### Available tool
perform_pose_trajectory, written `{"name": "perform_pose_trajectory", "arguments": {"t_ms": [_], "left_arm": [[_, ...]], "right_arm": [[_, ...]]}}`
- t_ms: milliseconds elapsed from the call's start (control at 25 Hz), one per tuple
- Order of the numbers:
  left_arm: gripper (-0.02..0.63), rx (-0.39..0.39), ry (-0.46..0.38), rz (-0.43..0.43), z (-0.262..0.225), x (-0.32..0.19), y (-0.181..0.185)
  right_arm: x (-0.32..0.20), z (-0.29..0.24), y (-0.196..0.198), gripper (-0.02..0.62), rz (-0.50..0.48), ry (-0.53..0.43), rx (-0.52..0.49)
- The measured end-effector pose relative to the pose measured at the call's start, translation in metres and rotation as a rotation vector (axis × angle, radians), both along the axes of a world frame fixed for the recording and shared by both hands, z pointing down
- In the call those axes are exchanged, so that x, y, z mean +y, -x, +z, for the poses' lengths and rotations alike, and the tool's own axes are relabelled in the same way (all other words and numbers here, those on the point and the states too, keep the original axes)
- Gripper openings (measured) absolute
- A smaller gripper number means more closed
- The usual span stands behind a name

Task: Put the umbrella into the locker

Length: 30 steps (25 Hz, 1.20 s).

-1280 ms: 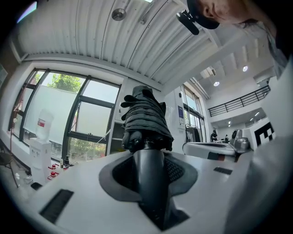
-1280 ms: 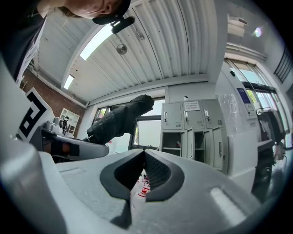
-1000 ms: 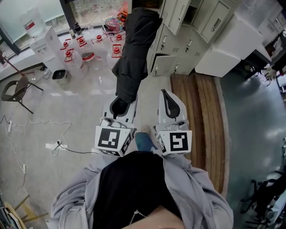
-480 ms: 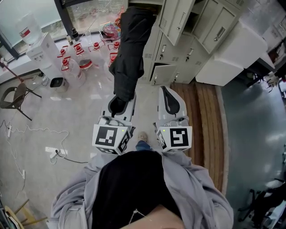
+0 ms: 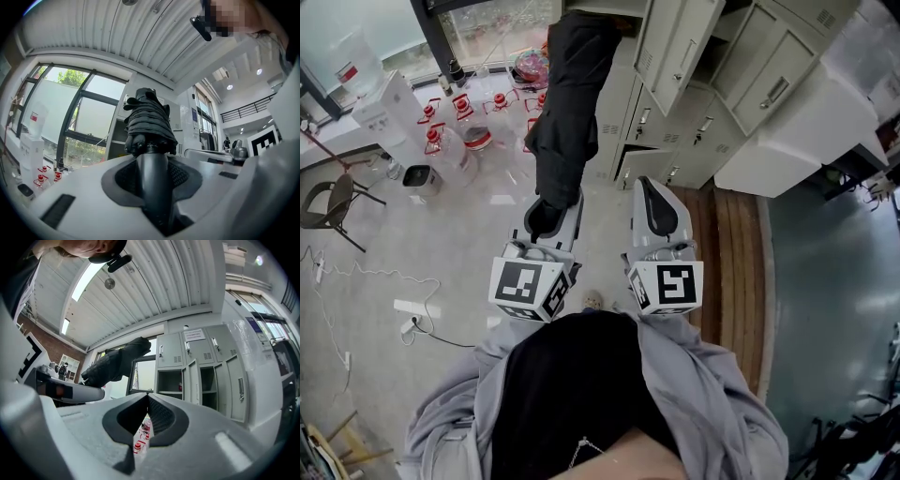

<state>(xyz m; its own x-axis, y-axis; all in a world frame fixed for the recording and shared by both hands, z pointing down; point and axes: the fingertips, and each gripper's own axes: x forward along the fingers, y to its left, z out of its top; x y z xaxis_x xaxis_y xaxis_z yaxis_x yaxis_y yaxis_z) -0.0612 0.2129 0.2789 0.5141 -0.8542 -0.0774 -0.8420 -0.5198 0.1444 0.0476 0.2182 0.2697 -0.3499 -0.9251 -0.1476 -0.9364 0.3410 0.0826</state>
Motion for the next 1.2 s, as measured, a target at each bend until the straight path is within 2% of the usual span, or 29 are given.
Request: {"name": "perform_pose_trajectory", "arguments": {"t_ms": [200, 560, 800, 1200], "left_arm": [[0.103, -0.003, -0.007, -0.032, 0.001, -0.032, -0.010], [0.103, -0.007, 0.007, -0.075, 0.004, -0.058, -0.011], [0.103, 0.000, 0.008, -0.054, 0.007, -0.083, -0.017], [0.103, -0.008, 0.017, -0.006, 0.015, -0.159, -0.025]], "right_arm": [[-0.036, 0.001, -0.010, 0.003, -0.039, -0.006, -0.004], [-0.064, 0.007, -0.016, 0.003, -0.076, 0.015, -0.008], [-0.080, 0.009, -0.029, 0.003, -0.038, 0.014, -0.011], [-0.154, 0.013, -0.034, 0.003, -0.008, 0.021, -0.013]]}}
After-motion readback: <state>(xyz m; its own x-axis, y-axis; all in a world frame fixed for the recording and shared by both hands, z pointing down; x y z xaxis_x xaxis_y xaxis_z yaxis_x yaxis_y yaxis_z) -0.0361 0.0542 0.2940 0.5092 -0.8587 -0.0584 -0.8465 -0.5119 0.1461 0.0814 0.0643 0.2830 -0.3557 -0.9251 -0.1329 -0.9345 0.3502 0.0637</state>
